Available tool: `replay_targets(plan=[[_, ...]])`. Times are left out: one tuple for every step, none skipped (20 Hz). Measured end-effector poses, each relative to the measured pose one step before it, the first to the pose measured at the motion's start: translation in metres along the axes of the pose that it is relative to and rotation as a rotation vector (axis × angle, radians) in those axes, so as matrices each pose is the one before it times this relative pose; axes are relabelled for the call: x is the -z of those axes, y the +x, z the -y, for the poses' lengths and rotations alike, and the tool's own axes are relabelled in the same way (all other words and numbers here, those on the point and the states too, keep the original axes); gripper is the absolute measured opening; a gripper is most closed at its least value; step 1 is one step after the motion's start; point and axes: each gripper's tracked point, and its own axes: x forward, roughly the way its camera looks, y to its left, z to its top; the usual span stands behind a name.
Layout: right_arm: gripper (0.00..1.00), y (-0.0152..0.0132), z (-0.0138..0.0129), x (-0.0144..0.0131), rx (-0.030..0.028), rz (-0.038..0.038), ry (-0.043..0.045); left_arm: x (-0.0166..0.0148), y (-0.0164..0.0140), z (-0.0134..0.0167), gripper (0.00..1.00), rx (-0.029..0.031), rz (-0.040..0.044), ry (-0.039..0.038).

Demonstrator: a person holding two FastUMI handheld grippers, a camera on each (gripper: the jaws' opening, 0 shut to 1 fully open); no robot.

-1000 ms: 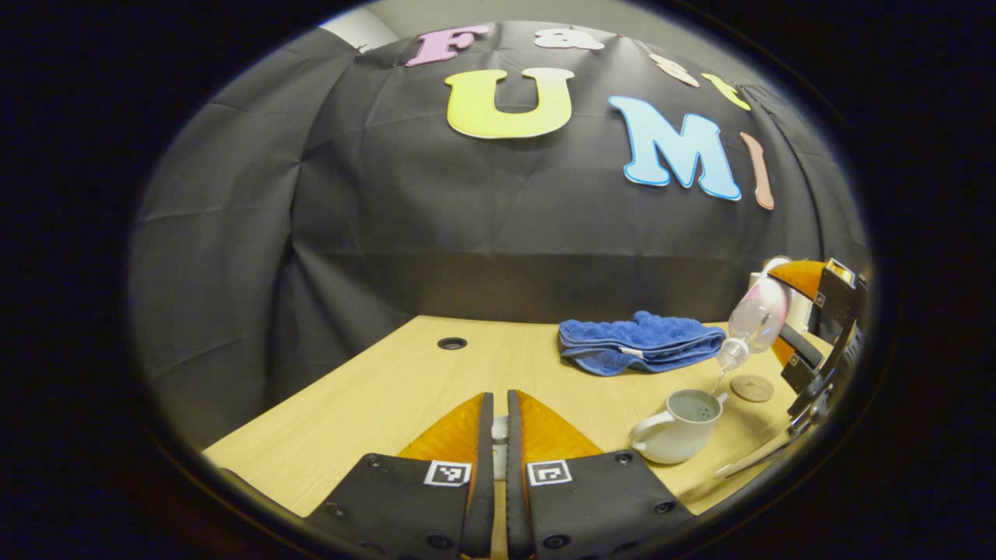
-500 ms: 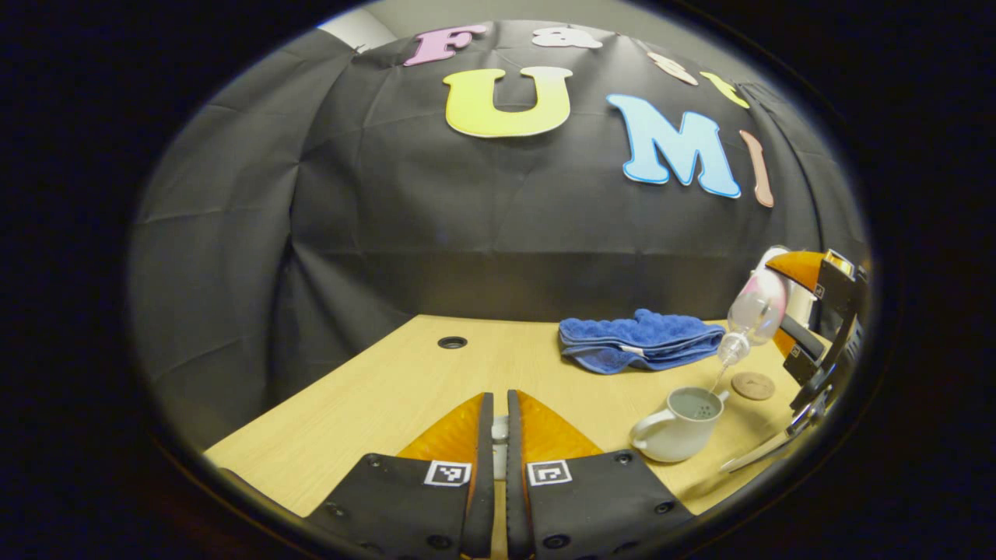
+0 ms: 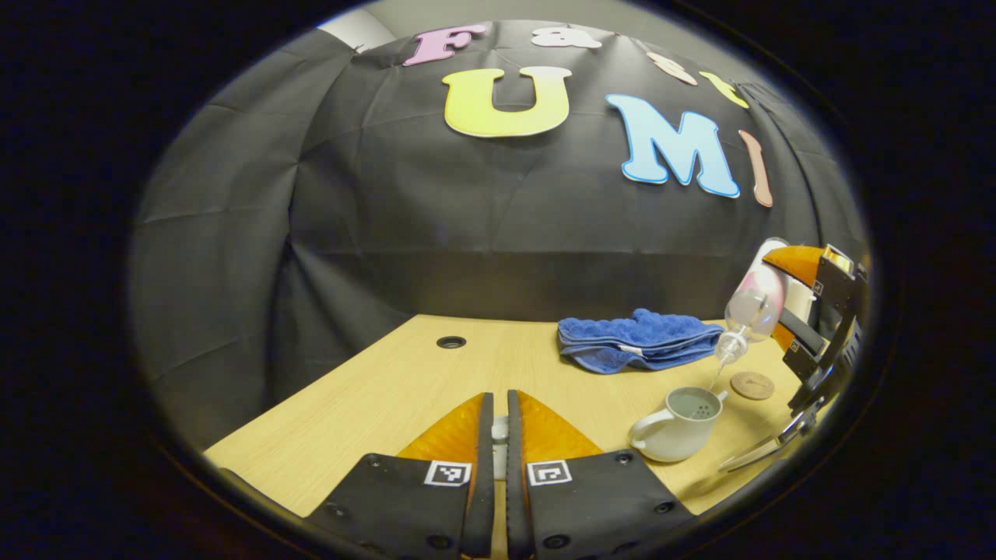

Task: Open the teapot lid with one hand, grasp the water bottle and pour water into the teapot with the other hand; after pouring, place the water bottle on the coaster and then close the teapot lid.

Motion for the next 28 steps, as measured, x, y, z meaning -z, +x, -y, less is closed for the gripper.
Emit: replay_targets(plan=[[0.75, 0.00051, 0.00109, -0.00053, 0.00212, 0.00079, -0.00284, -0.00078, 0.00011, 0.00001, 0.13, 0.00167, -0.00051, -0.00080], [0.77, -0.00014, -0.00092, 0.00010, -0.00161, 0.00300, 0.00059, 0.00131, -0.00047, 0.00086, 0.13, 0.00202, -0.00091, 0.00002], [0.77, -0.00024, -0.00005, -0.00075, 0.00010, 0.00214, -0.00083, 0.00094, 0.00009, 0.00079, 0.13, 0.00192, -0.00151, 0.00014], [0.77, -0.00008, 0.00078, -0.00094, -0.00103, 0.00429, -0.00320, -0.00030, 0.00000, 0.00100, 0.13, 0.00220, -0.00117, 0.00003], [0.77, -0.00043, 0.00147, -0.00143, 0.00432, 0.00504, -0.00552, 0.00069, 0.00015, 0.00014, 0.13, 0.00170, 0.00004, 0.00015], [0.77, 0.00003, 0.00045, -0.00162, -0.00013, 0.00550, -0.00533, -0.00094, -0.00036, 0.00024, 0.13, 0.00065, 0.00009, 0.00046], [0.77, 0.00039, 0.00023, -0.00089, -0.00205, 0.00354, -0.00235, -0.00059, 0.00003, -0.00019, 0.13, -0.00006, 0.00144, 0.00041], [0.77, 0.00052, 0.00069, -0.00205, -0.00078, 0.00580, -0.00505, -0.00038, -0.00035, 0.00044, 0.13, 0.00030, 0.00204, -0.00053], [0.77, 0.00046, 0.00026, -0.00070, -0.00012, 0.00318, -0.00778, -0.00010, -0.00029, -0.00020, 0.13, 0.00210, -0.00006, -0.00166], [0.77, -0.00020, 0.00160, -0.00095, 0.00090, 0.00343, -0.00913, -0.00008, 0.00018, 0.00048, 0.13, 0.00093, 0.00027, -0.00108], [0.77, -0.00041, 0.00076, -0.00042, 0.00243, 0.00494, -0.00879, -0.00045, -0.00006, -0.00022, 0.13, -0.00027, 0.00044, -0.00064], [0.77, 0.00018, 0.00000, -0.00121, 0.00060, 0.00388, -0.00808, 0.00017, -0.00054, -0.00073, 0.13, -0.00059, 0.00203, -0.00168], [0.77, -0.00075, -0.00031, -0.00059, -0.00395, 0.00544, -0.00641, -0.00120, 0.00056, -0.00029, 0.13, 0.00099, 0.00194, -0.00285], [0.77, 0.00074, -0.00026, -0.00087, -0.00153, 0.00546, -0.00803, 0.00055, -0.00046, 0.00039, 0.13, 0.00123, -0.00016, -0.00147], [0.74, -0.00005, 0.00074, 0.00045, 0.00165, -0.00194, -0.00642, -0.00044, -0.00016, -0.00025, 0.13, -0.00073, 0.00007, 0.00045], [0.77, 0.00067, 0.00106, -0.00041, 0.00109, -0.00115, -0.00540, -0.00016, 0.00013, -0.00011, 0.13, -0.00048, 0.00098, 0.00090], [0.77, 0.00055, 0.00017, 0.00006, 0.00137, 0.00023, -0.00301, -0.00052, -0.00090, 0.00025, 0.13, 0.00108, 0.00149, -0.00076], [0.77, 0.00045, 0.00064, -0.00058, 0.00104, 0.00140, -0.00566, -0.00111, -0.00024, 0.00011, 0.13, 0.00118, 0.00274, -0.00215], [0.77, 0.00088, 0.00077, -0.00078, 0.00183, 0.00631, -0.00998, -0.00151, -0.00128, -0.00024, 0.13, 0.00084, 0.00344, -0.00294], [0.77, -0.00108, 0.00099, -0.00157, 0.00013, 0.00592, -0.00946, -0.00065, -0.00071, -0.00084, 0.13, 0.00018, 0.00290, -0.00239], [0.77, -0.00060, 0.00051, -0.00032, 0.00148, 0.00049, -0.00266, -0.00082, 0.00011, -0.00047, 0.13, -0.00040, 0.00205, -0.00089], [0.77, 0.00111, 0.00065, -0.00059, 0.00144, 0.00298, -0.00212, 0.00066, -0.00001, -0.00002, 0.13, -0.00095, 0.00144, -0.00008], [0.77, 0.00011, 0.00136, -0.00120, 0.00413, 0.00494, -0.00570, -0.00098, -0.00014, 0.00036, 0.13, 0.00087, 0.00124, -0.00049], [0.77, -0.00058, 0.00138, -0.00043, 0.00316, 0.00371, -0.00655, -0.00006, -0.00034, 0.00059, 0.13, 0.00186, 0.00019, -0.00082], [0.77, 0.00075, 0.00153, -0.00032, 0.00614, 0.00250, -0.00662, 0.00010, -0.00046, 0.00062, 0.13, 0.00161, 0.00012, -0.00019], [0.77, 0.00024, -0.00018, -0.00042, -0.00241, 0.00397, -0.00370, 0.00034, 0.00015, -0.00037, 0.13, 0.00035, 0.00068, -0.00065], [0.77, 0.00070, -0.00009, -0.00042, 0.00084, 0.00835, -0.00576, -0.00037, -0.00009, -0.00019, 0.13, 0.00071, 0.00139, -0.00149], [0.77, 0.00012, 0.00093, -0.00100, -0.00288, 0.00499, -0.00550, -0.00009, 0.00042, 0.00059, 0.13, 0.00113, 0.00126, -0.00207]])
